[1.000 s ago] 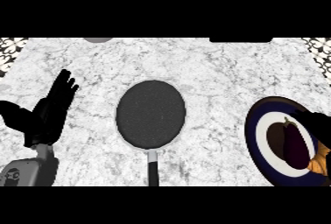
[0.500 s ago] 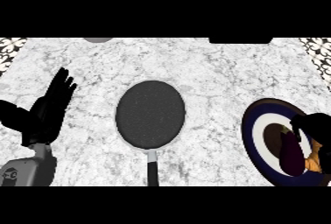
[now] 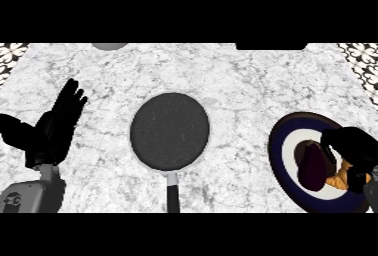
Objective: Pick the croissant from the plate and place it in the pan
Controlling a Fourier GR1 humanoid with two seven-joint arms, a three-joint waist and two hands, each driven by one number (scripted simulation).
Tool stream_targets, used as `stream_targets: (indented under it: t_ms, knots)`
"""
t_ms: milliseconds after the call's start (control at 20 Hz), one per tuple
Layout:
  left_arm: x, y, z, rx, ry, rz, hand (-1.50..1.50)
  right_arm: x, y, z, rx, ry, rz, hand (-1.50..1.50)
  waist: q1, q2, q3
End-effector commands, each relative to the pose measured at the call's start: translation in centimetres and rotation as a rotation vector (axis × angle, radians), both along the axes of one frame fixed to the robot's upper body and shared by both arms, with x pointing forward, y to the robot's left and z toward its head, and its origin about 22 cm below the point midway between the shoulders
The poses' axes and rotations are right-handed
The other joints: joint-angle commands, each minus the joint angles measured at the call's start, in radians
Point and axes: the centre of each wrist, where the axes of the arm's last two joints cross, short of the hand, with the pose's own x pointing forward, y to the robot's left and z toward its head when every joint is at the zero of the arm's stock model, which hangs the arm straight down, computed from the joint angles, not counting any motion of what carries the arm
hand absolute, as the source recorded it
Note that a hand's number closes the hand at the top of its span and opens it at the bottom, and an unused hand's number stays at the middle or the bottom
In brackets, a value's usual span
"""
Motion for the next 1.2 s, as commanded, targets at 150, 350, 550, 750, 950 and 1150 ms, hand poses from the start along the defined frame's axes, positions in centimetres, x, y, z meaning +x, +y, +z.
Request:
stream_targets:
  t_ms: [150,350,550,750,950,1150]
  knots:
    - [0.3,-0.7,0.2,0.006,0.001,-0.044,0.00,0.3,18.3,-0.7,0.291,-0.090,0.111,1.50,0.078,-0.002,0.012]
    - [0.7,-1.7,0.1,-0.004,0.020,-0.080,0.00,0.0,24.4,4.1,0.275,-0.337,0.120,1.50,0.082,-0.023,0.009]
    - [0.8,-1.8,0.1,-0.003,0.026,-0.094,0.00,-0.9,28.3,8.4,0.230,-0.559,0.089,1.50,0.105,-0.022,0.009]
    - [1.3,-2.4,0.6,0.013,0.008,-0.117,0.00,-2.8,31.4,11.0,0.215,-0.666,0.048,1.50,0.113,-0.016,0.009]
    - [1.8,-3.0,0.5,-0.016,0.006,-0.115,0.00,-4.4,33.7,12.0,0.218,-0.708,-0.055,1.50,0.119,-0.001,0.010]
    - [2.2,-4.1,0.6,-0.006,0.002,-0.147,0.00,-4.6,35.7,13.2,0.247,-0.758,-0.178,1.50,0.128,0.011,0.011]
